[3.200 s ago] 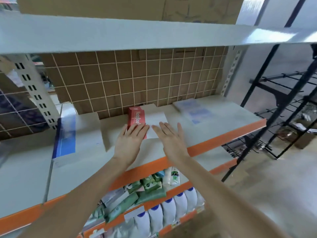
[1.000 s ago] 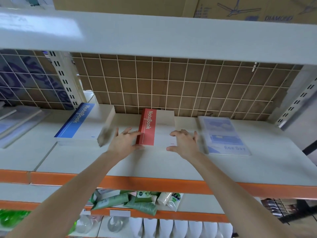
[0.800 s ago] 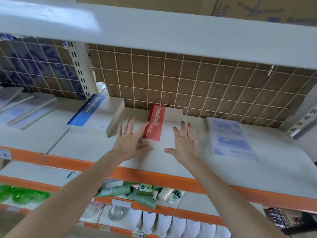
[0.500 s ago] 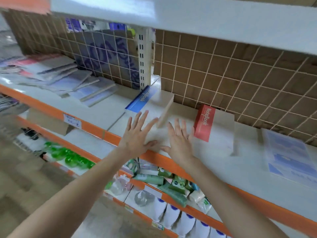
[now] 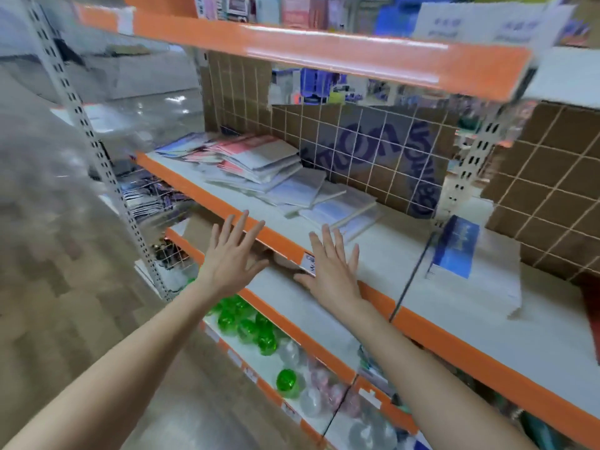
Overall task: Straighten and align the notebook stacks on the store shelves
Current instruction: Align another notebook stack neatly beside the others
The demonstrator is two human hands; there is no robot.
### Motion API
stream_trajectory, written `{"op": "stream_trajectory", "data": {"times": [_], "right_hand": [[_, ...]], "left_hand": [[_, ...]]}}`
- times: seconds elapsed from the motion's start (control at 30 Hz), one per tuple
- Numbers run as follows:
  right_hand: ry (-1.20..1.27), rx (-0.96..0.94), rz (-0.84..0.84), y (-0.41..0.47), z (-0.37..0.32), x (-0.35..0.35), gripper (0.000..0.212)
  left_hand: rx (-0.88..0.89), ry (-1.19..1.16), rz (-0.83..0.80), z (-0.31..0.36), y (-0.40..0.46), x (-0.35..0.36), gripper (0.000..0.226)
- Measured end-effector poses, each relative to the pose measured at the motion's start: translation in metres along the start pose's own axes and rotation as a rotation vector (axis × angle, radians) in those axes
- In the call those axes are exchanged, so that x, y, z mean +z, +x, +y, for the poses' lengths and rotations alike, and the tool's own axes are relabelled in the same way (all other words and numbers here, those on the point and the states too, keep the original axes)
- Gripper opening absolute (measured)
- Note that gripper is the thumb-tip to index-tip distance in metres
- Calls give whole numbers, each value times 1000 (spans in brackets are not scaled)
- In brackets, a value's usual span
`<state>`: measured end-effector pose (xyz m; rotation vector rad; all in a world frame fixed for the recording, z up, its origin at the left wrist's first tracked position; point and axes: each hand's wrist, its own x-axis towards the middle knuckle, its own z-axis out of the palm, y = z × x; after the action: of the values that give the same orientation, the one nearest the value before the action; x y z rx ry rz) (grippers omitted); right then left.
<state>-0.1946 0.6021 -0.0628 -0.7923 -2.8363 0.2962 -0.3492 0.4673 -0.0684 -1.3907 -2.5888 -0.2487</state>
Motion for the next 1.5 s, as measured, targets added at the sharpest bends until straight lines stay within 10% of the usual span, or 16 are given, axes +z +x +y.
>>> {"op": "stream_trajectory", "data": {"times": [0.77,1.1,1.5], "right_hand": [[96,130,-60,355,-96,38,104],[48,254,-88,364,-109,51,99],[-49,469,-34,315,-192,66,76]], "left_hand": [[156,44,-66,-228,282,14,88],[490,22,-239,-232,342,43,87],[608,7,34,-259,285,23,53]]}}
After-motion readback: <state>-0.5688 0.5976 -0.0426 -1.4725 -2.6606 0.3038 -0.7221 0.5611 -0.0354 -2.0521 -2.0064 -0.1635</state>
